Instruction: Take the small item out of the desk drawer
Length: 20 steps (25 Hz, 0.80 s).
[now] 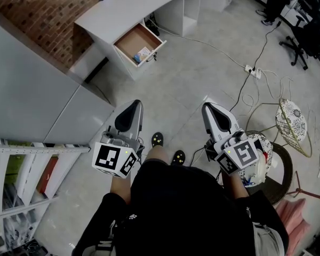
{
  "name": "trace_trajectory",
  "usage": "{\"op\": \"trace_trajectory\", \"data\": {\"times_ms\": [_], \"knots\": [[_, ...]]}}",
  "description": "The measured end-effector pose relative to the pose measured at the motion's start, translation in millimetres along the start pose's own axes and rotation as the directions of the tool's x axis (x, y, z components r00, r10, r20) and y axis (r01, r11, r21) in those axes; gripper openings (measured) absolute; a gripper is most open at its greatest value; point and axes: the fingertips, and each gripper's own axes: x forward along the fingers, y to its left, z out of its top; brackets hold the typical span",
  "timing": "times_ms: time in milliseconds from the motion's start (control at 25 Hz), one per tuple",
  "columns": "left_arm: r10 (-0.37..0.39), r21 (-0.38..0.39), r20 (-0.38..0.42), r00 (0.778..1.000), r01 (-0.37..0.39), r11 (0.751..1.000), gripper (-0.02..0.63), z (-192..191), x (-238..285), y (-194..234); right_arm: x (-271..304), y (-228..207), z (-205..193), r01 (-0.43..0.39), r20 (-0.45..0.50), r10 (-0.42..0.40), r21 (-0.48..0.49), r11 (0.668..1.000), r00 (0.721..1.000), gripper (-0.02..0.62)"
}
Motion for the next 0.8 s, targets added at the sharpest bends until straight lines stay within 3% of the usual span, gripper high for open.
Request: {"op": "trace_trajectory", "data": {"times_ms": [320, 800], "knots": [[0.016, -0.014, -0.002, 1.000, -0.016, 1.000, -0.008, -7.3, 9.3, 22.5, 17.7, -6.7, -7.1, -0.001, -0.020, 0.001, -0.006, 1.000, 1.000, 0.009], [-0.005, -0.014, 0.007, 1.000, 0.005, 1.000, -0.008, -5.0, 69.4, 81.0, 84.0, -38.3, -3.1, 0.015, -0.035, -0.016, -0.023, 1.000, 0.999, 0.009]]}}
